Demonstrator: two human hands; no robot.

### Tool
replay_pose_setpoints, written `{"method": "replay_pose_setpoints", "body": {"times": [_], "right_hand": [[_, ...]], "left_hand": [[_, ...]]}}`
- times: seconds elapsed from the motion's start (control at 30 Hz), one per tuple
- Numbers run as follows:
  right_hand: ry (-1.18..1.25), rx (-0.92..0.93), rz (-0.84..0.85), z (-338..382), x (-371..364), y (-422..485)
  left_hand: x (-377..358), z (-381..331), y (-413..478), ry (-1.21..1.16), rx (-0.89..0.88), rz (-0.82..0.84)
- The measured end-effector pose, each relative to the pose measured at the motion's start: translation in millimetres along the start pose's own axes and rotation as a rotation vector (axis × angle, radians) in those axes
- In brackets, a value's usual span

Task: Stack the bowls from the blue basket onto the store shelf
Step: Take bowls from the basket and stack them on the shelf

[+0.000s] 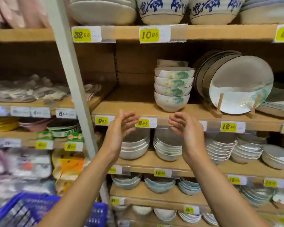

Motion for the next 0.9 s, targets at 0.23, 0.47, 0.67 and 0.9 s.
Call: {"method": "replay_pose_setpoints", "body": {"times": [0.23,0.47,0.67,0.9], "right_hand": [[-0.013,-0.347,0.297,-94,-51,-110],[-0.171,-0.612,0.582,-180,-116,-212],[-0.380,-0.785,0.698,-272,-166,-260],[-0.882,-0.762,0.740,-361,-175,-293]], "left_hand": [[110,51,-101,0.028,0.194,-0.288],[224,93,-172,0.059,0.418,-0.554],[326,127,-188,0.082,0.576,-0.653],[412,195,-151,0.290,0.820,-0.436]]}}
Point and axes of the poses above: each hand's wrist, its own y-axis towards the middle knuckle, its own x-axis out of the back of the hand, z = x × y, the point moved 3 cm from there along y, towards the middle knuckle, and after that the axes turned 10 degrees about x, right-handed, at the moved point
